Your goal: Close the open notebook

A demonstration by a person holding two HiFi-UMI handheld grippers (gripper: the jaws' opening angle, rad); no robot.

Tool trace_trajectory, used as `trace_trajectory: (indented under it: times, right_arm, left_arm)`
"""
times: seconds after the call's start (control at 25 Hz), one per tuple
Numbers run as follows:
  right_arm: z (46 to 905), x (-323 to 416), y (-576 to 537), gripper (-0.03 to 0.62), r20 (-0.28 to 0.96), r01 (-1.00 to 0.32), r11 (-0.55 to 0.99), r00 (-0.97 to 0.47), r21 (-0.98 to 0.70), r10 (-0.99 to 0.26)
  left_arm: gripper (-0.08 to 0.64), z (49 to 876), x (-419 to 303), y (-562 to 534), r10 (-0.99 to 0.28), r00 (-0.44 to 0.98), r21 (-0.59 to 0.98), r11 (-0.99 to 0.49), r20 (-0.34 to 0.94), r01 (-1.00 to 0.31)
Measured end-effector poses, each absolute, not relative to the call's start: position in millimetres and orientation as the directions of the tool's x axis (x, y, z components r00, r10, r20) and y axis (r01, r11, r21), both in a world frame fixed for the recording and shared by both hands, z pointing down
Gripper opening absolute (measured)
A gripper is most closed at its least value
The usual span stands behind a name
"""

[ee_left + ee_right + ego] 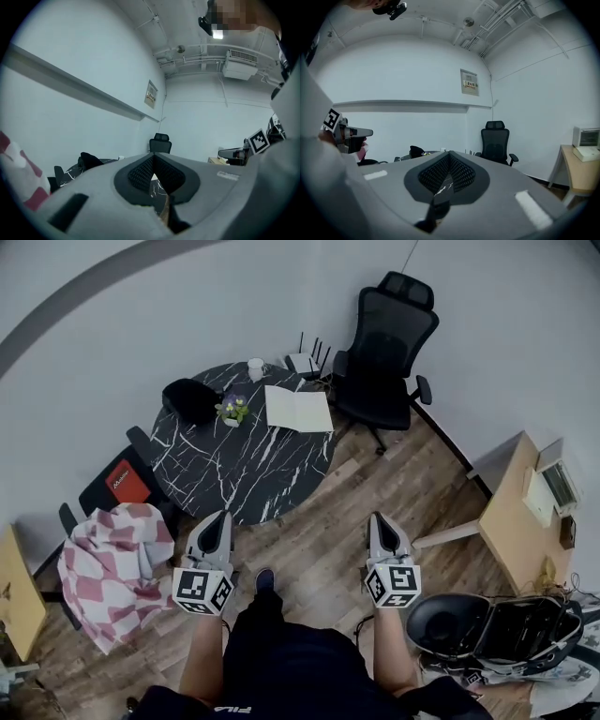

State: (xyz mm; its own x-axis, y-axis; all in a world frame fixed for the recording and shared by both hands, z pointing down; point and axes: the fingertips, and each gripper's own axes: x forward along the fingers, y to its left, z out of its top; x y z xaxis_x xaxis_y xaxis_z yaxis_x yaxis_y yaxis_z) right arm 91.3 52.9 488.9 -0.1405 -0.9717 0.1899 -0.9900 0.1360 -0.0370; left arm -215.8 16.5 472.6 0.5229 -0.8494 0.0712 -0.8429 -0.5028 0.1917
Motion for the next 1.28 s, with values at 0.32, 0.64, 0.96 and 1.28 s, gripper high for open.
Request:
trace_trajectory:
  times: [0.32,0.64,0.96,1.28]
  right_arm:
    - [476,69,-7,0.009,0.195,-0.996,0.072,-0.08,-0.047,-0.978]
    - [476,66,-26,0.009,0.205,-0.998,0.031,-0.04,-0.047,-0.978]
    - [488,75,-63,0.009,0.209,-0.998,0.031,-0.043,-0.06,-0.977]
    - [490,102,-120,0.009,0.19,-0.996,0.064,-0.074,-0.06,-0.979]
  left_arm:
    - [-0.003,469,-231,-62,-0.826,0.557,0.18,-0.537,0.088,-0.824]
    - [0.179,480,-234,-97,-0.824,0.554,0.175,-0.532,0.12,-0.829]
    - [0.247,497,-224,-130,-0.816,0.552,0.159,-0.53,0.17,-0.833]
    - [0.246,507,-201,-180,-0.84,0.511,0.144,-0.492,0.182,-0.859]
